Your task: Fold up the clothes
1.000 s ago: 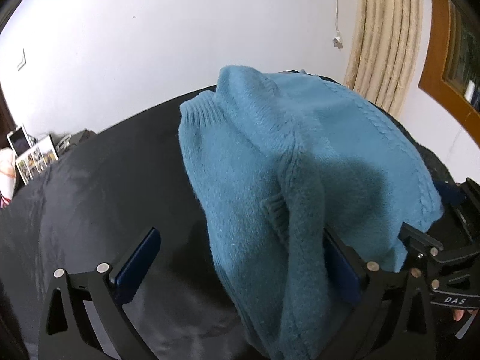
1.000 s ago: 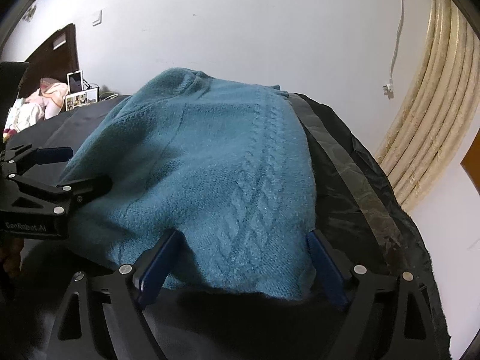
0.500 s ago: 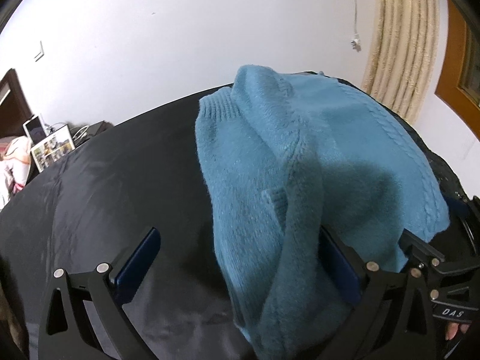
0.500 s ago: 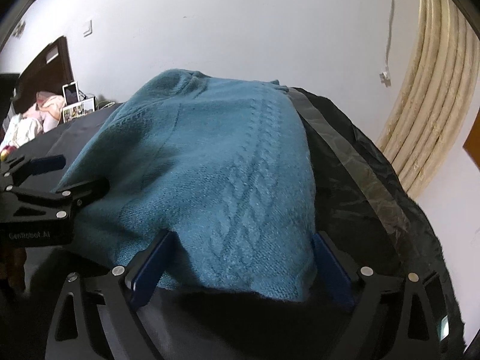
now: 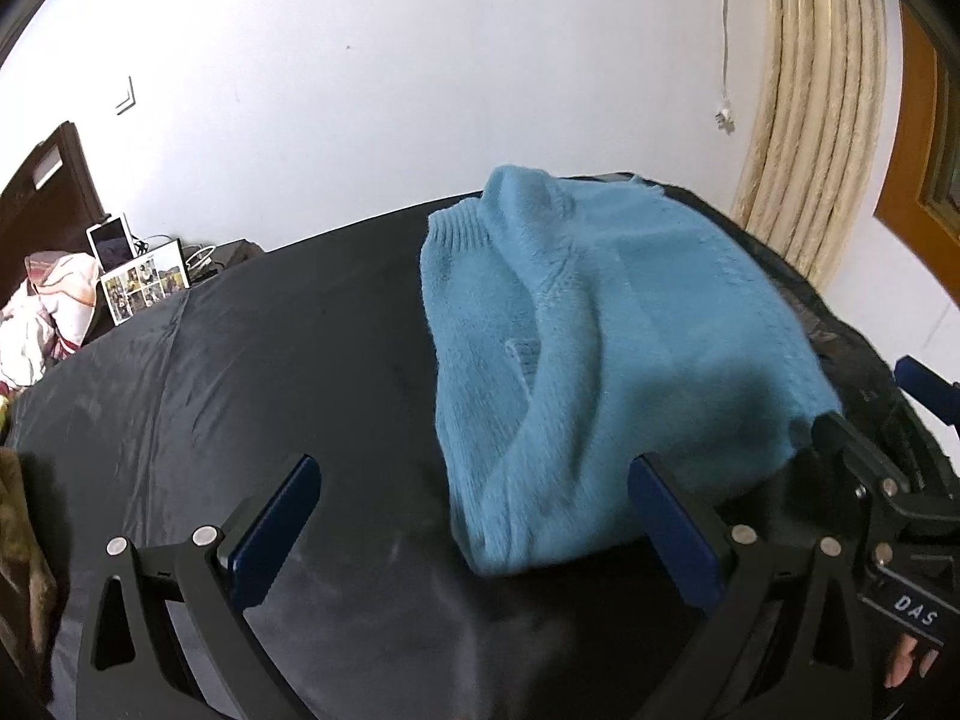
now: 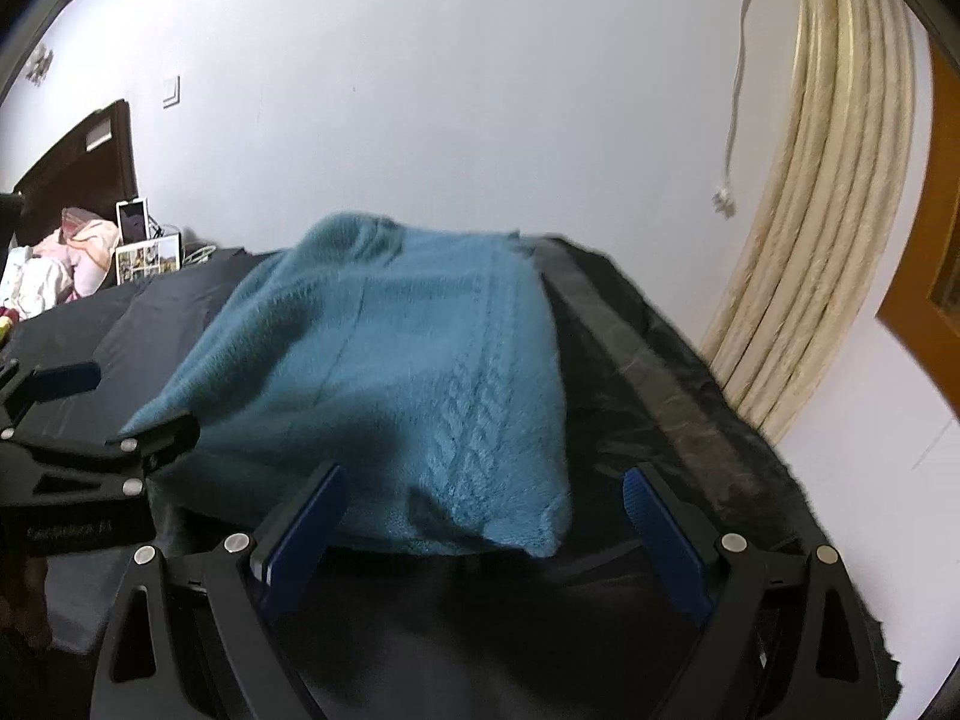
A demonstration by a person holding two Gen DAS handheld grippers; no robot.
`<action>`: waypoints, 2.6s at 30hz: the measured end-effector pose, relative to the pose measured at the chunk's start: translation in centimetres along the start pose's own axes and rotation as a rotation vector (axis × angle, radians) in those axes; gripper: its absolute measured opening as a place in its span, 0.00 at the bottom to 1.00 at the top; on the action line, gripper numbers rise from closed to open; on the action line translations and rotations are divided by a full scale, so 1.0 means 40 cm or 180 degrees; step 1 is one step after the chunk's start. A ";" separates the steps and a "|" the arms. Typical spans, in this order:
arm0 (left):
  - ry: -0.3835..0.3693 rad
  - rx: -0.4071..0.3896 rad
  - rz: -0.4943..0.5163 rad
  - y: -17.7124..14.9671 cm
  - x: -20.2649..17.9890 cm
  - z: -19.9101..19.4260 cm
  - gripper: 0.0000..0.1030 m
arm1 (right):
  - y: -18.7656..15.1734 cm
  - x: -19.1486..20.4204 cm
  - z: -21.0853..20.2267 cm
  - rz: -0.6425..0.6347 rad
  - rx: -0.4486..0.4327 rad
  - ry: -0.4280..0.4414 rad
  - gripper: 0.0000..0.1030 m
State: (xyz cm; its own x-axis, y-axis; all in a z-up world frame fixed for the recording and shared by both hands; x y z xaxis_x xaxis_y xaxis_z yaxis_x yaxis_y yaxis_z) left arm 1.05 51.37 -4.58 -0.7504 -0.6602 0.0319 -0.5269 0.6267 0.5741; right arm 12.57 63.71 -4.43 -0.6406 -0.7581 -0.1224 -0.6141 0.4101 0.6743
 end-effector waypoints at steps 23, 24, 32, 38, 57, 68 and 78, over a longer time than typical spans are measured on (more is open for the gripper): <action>-0.0149 -0.0160 -0.0122 -0.046 0.026 -0.109 1.00 | 0.004 0.019 -0.117 0.0047 -0.0334 -0.0042 0.92; -0.0128 -0.0168 -0.0113 -0.047 0.026 -0.110 1.00 | 0.003 0.021 -0.120 0.0043 -0.0342 -0.0041 0.92; -0.0034 -0.0276 -0.0104 -0.048 0.029 -0.138 1.00 | 0.007 0.020 -0.139 0.0076 -0.0405 -0.0020 0.92; -0.0031 -0.0310 -0.0088 -0.049 0.033 -0.150 1.00 | 0.011 0.026 -0.150 0.0089 -0.0439 0.0007 0.92; 0.0003 -0.0344 -0.0125 -0.056 0.039 -0.167 1.00 | 0.018 0.053 -0.165 0.0066 -0.0458 -0.0062 0.92; 0.0007 -0.0350 -0.0170 -0.056 0.049 -0.174 1.00 | 0.025 0.056 -0.175 0.0105 -0.0482 -0.0046 0.92; -0.0006 -0.0313 -0.0186 -0.058 0.047 -0.166 1.00 | 0.016 0.059 -0.165 0.0112 -0.0429 -0.0043 0.92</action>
State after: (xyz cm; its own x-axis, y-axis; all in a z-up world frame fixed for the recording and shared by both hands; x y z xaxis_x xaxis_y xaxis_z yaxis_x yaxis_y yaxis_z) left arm 3.50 45.92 -0.43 -0.7203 -0.6936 -0.0055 -0.5282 0.5434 0.6525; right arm 13.69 58.83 0.53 -0.6674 -0.7371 -0.1062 -0.5242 0.3637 0.7700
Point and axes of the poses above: each gripper's, at about its wrist camera, not at the fingertips, and z roughly the way its jaws point, x to its left, y to its top, the point moved 4 cm from there along z, roughly the way its jaws point, and after that the axes turned 9 degrees about x, right-handed, at the moved point
